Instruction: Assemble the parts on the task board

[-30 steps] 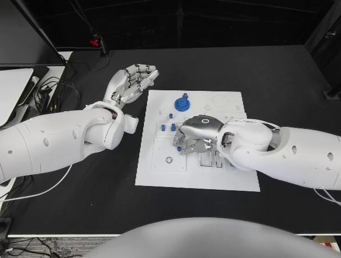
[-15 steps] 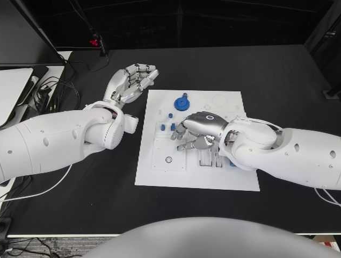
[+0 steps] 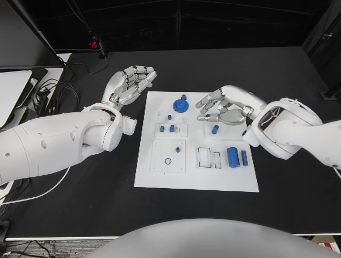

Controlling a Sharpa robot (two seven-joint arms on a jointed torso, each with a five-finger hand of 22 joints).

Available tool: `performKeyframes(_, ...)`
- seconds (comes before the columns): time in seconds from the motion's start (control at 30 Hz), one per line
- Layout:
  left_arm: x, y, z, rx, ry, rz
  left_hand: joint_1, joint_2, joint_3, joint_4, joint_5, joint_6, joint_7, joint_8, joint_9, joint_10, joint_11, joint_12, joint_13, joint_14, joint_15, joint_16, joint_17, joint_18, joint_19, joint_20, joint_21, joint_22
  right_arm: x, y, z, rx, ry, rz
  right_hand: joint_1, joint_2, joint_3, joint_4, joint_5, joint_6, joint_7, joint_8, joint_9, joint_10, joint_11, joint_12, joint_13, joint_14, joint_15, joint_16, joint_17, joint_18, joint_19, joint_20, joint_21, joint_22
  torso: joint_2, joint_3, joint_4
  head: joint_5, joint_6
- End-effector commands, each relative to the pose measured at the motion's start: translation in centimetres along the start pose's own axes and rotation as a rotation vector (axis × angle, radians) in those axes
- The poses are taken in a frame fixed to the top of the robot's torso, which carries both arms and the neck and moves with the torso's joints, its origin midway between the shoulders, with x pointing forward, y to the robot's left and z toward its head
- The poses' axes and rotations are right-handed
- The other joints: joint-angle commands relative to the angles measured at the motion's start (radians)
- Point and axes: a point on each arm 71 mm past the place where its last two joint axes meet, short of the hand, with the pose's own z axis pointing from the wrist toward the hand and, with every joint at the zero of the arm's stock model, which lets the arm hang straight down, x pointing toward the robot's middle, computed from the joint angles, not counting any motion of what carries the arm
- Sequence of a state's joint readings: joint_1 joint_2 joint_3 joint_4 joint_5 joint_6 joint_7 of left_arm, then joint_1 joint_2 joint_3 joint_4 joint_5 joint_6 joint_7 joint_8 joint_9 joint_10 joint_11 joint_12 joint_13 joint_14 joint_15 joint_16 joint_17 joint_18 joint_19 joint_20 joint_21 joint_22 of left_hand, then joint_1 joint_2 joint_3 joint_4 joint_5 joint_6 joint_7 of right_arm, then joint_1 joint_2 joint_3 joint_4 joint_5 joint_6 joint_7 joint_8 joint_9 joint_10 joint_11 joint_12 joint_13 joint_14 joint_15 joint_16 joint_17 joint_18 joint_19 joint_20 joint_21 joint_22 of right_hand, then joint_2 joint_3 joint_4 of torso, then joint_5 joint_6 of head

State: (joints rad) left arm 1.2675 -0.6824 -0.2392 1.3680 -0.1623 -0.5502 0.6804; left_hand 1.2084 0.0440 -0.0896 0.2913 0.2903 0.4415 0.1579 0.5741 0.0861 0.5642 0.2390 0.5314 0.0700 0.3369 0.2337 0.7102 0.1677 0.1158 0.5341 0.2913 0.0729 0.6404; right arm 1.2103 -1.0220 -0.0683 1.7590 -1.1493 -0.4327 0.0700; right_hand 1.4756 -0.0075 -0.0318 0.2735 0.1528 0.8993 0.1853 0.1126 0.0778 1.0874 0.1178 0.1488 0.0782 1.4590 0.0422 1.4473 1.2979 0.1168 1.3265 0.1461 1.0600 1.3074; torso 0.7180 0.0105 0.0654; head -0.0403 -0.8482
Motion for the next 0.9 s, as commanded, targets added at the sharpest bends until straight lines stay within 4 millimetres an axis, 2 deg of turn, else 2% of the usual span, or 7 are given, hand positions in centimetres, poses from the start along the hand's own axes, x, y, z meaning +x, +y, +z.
performKeyframes(0.03,0.1,-0.7,0.1,0.09,-0.001,-0.009,-0.003,0.01,-0.008,0.0,0.005,-0.008,0.123,0.003,-0.001,-0.007,0.0,0.006,-0.001,-0.005,-0.002,0.006,-0.001,0.004,0.005,-0.002,0.004,-0.001,-1.4,-1.0,-0.5,0.028,-0.062,0.081,0.036,0.002,0.004,-0.012,-0.023,0.021,-0.002,0.02,0.004,-0.026,0.001,0.011,-0.007,0.054,-0.004,0.039,0.08,-0.026,0.066,-0.003,0.103,0.076,0.0,-0.0011,0.0002,-0.016,0.004)
performKeyframes(0.1,0.2,-0.7,0.1,0.091,0.0,-0.009,-0.003,0.01,-0.008,0.0,0.005,-0.008,0.123,0.003,-0.001,-0.007,0.0,0.006,-0.001,-0.005,-0.002,0.006,-0.001,0.004,0.005,-0.002,0.004,-0.001,-2.2,-1.7,-0.8,0.034,-0.069,0.02,0.058,0.003,0.01,-0.019,-0.046,0.038,-0.001,0.029,0.005,-0.035,0.003,0.016,-0.012,0.072,-0.003,0.059,0.119,-0.04,0.104,-0.005,0.174,0.108,0.0,-0.0002,-0.0002,-0.024,0.008)
performKeyframes(0.27,0.2,-0.7,0.1,0.091,0.0,-0.01,-0.003,0.01,-0.008,0.0,0.005,-0.008,0.123,0.003,-0.001,-0.007,0.0,0.006,-0.001,-0.005,-0.002,0.006,-0.001,0.004,0.005,-0.002,0.004,-0.001,-2.8,-3.0,-1.1,0.047,-0.033,-0.163,0.081,-0.002,0.016,-0.022,-0.093,0.044,-0.006,0.024,0.001,-0.067,0.004,0.011,-0.015,0.079,-0.003,0.065,0.13,-0.045,0.121,-0.004,0.201,0.12,0.0,0.0008,-0.0025,-0.035,0.014)
performKeyframes(0.53,0.0,-0.6,0.0,0.088,-0.002,-0.009,-0.002,0.01,-0.009,0.0,0.005,-0.008,0.123,0.004,-0.001,-0.007,0.0,0.007,-0.001,-0.005,-0.002,0.008,-0.002,0.004,0.006,-0.002,0.004,-0.001,-1.8,-4.1,-1.4,0.1,0.09,-0.339,0.066,-0.024,0.009,-0.003,-0.103,0.026,-0.015,0.005,-0.009,-0.087,-0.002,0.015,-0.014,0.075,-0.009,0.053,0.102,-0.043,0.12,-0.009,0.192,0.116,0.001,0.0025,-0.0022,-0.047,0.022)
performKeyframes(0.73,0.0,-0.5,-0.1,0.086,-0.003,-0.009,-0.001,0.01,-0.01,0.0,0.005,-0.008,0.123,0.004,-0.002,-0.008,0.0,0.008,-0.001,-0.005,-0.002,0.008,-0.003,0.004,0.006,-0.002,0.004,-0.002,-0.8,-4.2,-1.2,0.102,0.129,-0.353,0.047,-0.048,0.008,0.012,-0.104,0.024,-0.017,-0.001,-0.01,-0.087,-0.004,0.021,-0.013,0.071,-0.011,0.043,0.077,-0.039,0.114,-0.011,0.173,0.106,0.0,0.0004,-0.0049,-0.049,0.022)
performKeyframes(0.77,0.0,-0.5,-0.1,0.086,-0.003,-0.009,-0.001,0.01,-0.01,0.0,0.005,-0.008,0.123,0.004,-0.002,-0.008,0.0,0.008,-0.001,-0.005,-0.002,0.008,-0.003,0.004,0.006,-0.002,0.004,-0.002,-0.7,-4.1,-1.1,0.1,0.132,-0.35,0.046,-0.05,0.008,0.012,-0.104,0.024,-0.018,-0.001,-0.01,-0.087,-0.004,0.022,-0.013,0.071,-0.011,0.042,0.075,-0.039,0.114,-0.011,0.172,0.106,0.001,0.0002,-0.0021,-0.051,0.021)
performKeyframes(0.9,0.0,-0.5,-0.1,0.086,-0.001,-0.01,-0.001,0.01,-0.01,0.0,0.005,-0.008,0.123,0.004,-0.002,-0.008,0.0,0.008,-0.001,-0.005,-0.002,0.008,-0.003,0.004,0.006,-0.002,0.004,-0.002,-0.3,-3.8,-0.8,0.088,0.146,-0.342,0.036,-0.063,0.012,0.015,-0.104,0.023,-0.017,-0.004,-0.01,-0.089,-0.004,0.024,-0.013,0.069,-0.012,0.037,0.066,-0.037,0.112,-0.012,0.165,0.102,0.001,0.0007,-0.0001,-0.051,0.023)
